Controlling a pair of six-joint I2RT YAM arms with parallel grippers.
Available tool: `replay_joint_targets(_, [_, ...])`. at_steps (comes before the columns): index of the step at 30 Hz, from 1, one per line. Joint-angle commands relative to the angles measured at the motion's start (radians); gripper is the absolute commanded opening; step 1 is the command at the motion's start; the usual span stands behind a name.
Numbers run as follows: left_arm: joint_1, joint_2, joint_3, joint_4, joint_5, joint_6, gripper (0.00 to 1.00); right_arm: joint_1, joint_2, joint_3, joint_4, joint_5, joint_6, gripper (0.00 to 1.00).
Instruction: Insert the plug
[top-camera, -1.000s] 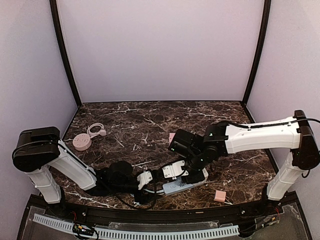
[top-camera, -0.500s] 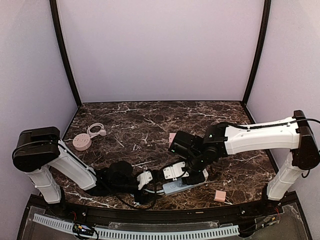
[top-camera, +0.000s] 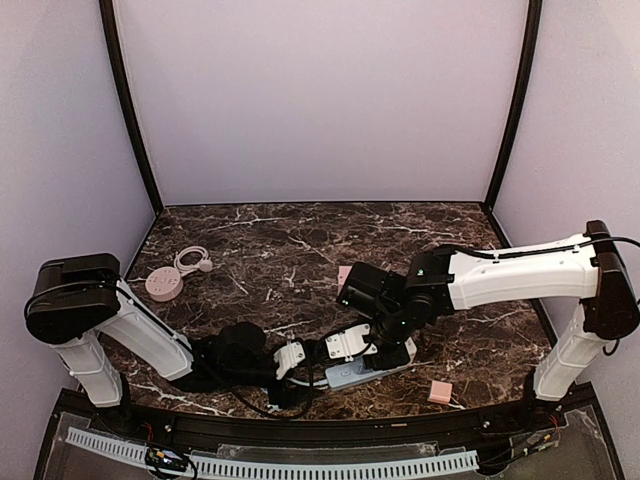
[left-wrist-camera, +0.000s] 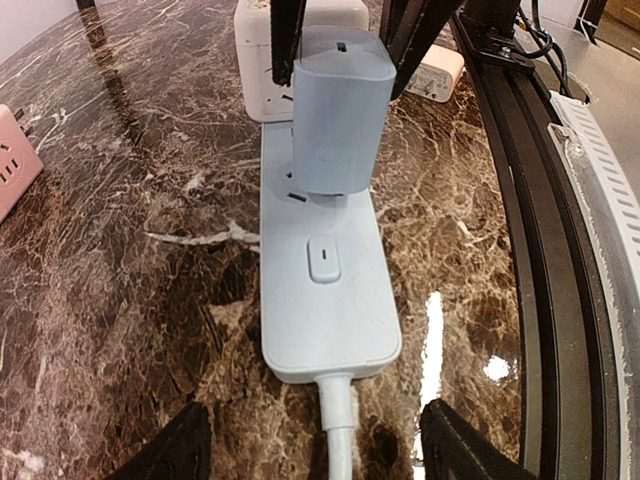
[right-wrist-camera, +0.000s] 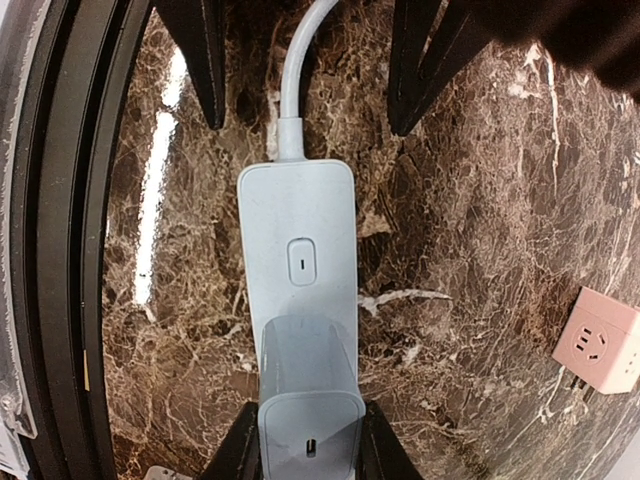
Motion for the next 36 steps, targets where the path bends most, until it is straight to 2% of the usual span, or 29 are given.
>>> replay_joint_targets(1, [-0.005,-0.012,-0.012,0.011,0.007,0.0,0.71,0.007,0.013,-0.008,-0.05,0.031,0.015,0.0])
replay_joint_targets(9, [-0.005,-0.004,-0.008,0.016,0.011,0.0,0.71,0.007,0.004,-0.023,-0.061,0.034,0.023,0.0])
replay_joint_targets(22, [-0.005,-0.011,-0.014,0.031,-0.005,-0.005,0.73,0.037,0.049,0.066,-0.136,0.106,0.041,0.0])
replay_joint_targets(29, [-0.005,-0.066,-0.075,0.098,-0.038,-0.016,0.84,0.042,0.077,0.067,-0.13,0.094,0.036,0.0])
replay_joint_targets(36, [-0.005,-0.147,-0.106,0.036,-0.108,-0.001,0.9,0.042,0.054,0.066,-0.127,0.099,0.03,0.0])
